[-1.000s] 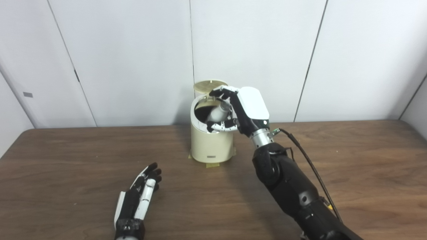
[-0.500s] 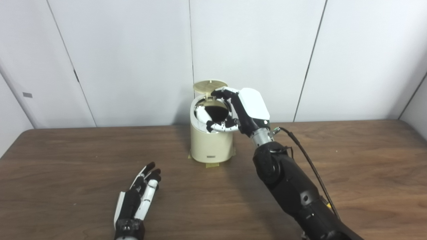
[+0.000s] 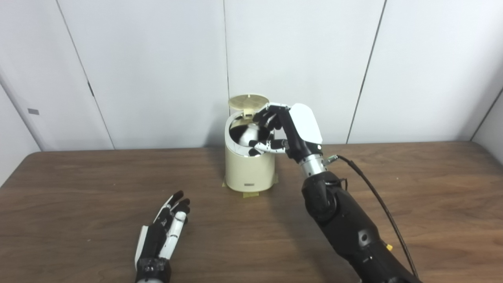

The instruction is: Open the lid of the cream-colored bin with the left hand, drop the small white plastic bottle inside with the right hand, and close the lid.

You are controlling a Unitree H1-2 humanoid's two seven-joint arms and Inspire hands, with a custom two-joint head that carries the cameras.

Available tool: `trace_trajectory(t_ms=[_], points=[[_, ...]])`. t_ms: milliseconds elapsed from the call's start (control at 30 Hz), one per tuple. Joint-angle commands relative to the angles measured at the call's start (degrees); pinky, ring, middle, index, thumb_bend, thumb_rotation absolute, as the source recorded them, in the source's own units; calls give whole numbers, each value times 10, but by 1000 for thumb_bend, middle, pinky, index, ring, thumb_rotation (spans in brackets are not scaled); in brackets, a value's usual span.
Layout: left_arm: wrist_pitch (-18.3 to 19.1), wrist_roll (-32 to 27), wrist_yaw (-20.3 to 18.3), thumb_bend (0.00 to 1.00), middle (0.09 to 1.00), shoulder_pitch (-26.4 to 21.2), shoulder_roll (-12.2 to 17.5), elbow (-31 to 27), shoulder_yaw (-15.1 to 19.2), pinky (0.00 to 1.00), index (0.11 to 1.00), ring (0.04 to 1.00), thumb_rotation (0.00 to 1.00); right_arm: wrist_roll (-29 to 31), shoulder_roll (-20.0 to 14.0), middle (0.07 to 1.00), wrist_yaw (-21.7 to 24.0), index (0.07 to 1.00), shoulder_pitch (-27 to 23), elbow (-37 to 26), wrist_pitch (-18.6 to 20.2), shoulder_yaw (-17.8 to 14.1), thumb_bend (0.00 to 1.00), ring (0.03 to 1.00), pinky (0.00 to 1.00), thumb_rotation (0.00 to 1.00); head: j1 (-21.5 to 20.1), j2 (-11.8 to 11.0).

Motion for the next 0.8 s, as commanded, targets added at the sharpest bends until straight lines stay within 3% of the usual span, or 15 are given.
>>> trace_trajectory(t_ms=[0,233,400,567,767], points=[[-9,5,-3,497,870,-13,-1,4,-4,905,928,873,680,5,-7,494,-11,499,-22,-28,-20,-10,520,414,380,0,0,0],[-15,3,-4,505,870,-18,1,15,-3,916,929,879,680,2,-12,487,-26,493,-4,-52,-31,-25,521,427,391,0,-2,-6],[-18,-5,-3,525,866,-22,0,20,2,910,925,877,679,38,-10,481,-6,508,34,-101,-16,-59,520,400,345,0,-4,-10],[-17,-14,-2,543,859,-27,0,22,11,896,919,867,665,107,-4,473,53,528,73,-163,29,-100,518,400,331,0,-6,-14],[-20,-20,2,586,865,-36,2,28,23,882,908,866,670,184,-19,477,156,542,142,-277,148,-140,514,424,396,0,-11,-16]])
